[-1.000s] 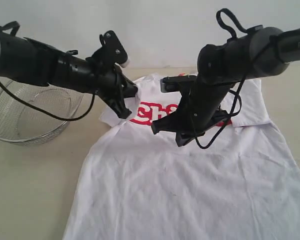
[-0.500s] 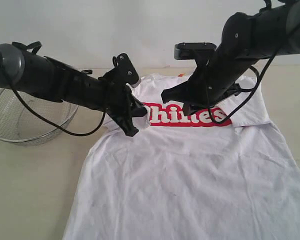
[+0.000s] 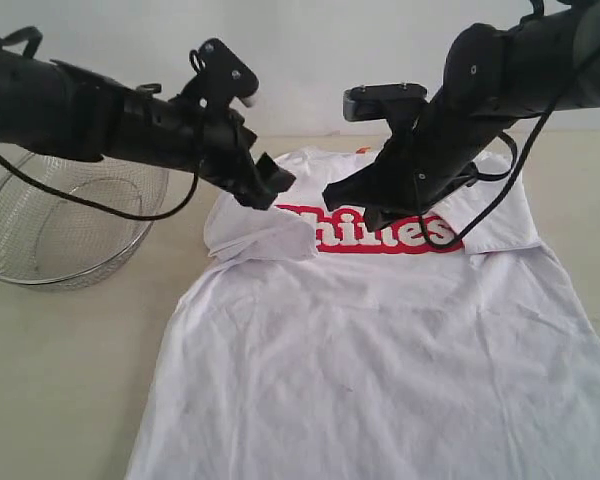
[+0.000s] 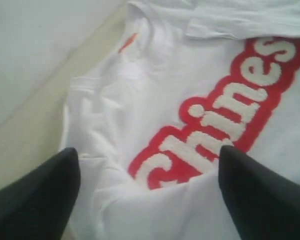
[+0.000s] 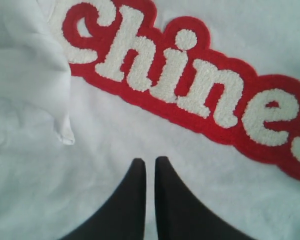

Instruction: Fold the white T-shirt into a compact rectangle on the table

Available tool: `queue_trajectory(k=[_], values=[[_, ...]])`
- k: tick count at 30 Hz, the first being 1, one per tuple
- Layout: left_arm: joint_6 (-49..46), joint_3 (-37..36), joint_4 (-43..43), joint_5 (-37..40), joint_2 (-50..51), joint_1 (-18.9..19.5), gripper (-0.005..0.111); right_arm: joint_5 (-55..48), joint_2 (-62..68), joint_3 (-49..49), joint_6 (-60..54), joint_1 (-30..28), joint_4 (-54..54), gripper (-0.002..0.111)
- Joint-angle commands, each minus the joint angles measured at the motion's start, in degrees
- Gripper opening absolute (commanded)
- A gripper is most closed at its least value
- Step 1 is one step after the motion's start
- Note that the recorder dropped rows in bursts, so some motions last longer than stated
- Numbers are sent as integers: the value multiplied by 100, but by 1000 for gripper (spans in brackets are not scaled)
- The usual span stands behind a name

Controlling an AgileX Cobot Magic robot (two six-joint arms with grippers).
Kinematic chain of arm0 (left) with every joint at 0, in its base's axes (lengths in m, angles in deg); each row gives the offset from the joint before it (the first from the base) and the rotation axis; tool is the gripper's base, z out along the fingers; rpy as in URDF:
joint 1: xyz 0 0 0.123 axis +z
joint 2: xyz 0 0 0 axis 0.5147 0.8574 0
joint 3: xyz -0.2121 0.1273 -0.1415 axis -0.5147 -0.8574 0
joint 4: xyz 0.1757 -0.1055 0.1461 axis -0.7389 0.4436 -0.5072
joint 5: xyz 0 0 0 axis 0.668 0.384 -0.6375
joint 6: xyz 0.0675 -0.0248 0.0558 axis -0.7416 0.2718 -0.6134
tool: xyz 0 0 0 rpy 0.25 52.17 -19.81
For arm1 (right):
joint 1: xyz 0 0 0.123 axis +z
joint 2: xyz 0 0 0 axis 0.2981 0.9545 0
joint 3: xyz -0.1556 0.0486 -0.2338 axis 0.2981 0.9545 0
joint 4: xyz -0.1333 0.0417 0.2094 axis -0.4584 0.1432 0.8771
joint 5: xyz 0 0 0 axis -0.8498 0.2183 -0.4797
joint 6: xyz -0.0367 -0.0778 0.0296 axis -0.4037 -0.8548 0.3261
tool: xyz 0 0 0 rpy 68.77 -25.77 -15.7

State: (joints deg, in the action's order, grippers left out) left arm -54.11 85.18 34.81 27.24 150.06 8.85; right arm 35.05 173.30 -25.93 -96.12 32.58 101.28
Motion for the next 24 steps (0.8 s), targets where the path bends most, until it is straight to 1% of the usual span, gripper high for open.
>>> queue_trajectory(k=[1, 4, 7, 10, 12, 13, 14, 17, 18, 19, 20, 21, 24], values=[[1855, -230, -885, -673, -575, 160, 72, 60, -57, 0, -578, -31, -47, 1], [2650, -657, -978, -575, -1066, 454, 71, 32, -57, -153, -1012, -31, -47, 1], [3112, -1230, -978, -513, -1507, 800, 71, -36, -57, -448, -1456, -31, -22, 1], [3317, -1835, -978, -513, -1855, 1077, 71, 118, -57, -737, -2232, 32, -19, 1], [3317, -2121, -957, -513, -2014, 1145, 71, 233, -57, -838, -2434, 126, -5, 2], [3317, -2242, -957, -513, -2069, 1162, 71, 288, -57, -855, -2590, 209, -5, 5], [3317, -2320, -957, -526, -2094, 1162, 71, 331, -57, -855, -2766, 283, -5, 10], [3317, -2513, -845, -515, -2110, 1162, 71, 215, -42, -855, -3432, 569, -5, 33], [3317, -2559, -800, -556, -2110, 1162, 71, 181, -28, -855, -3583, 667, -5, 43], [3317, -2592, -789, -604, -2110, 1162, 71, 165, -3, -855, -3715, 771, -5, 49], [3330, -2605, -755, -647, -2110, 1162, 71, 149, 13, -855, -3832, 870, -5, 53], [3382, -2639, -730, -709, -2110, 1162, 71, 176, 58, -855, -3958, 977, -5, 54], [3590, -2667, -716, -753, -2110, 1162, 71, 340, 195, -855, -4218, 1252, -5, 54]])
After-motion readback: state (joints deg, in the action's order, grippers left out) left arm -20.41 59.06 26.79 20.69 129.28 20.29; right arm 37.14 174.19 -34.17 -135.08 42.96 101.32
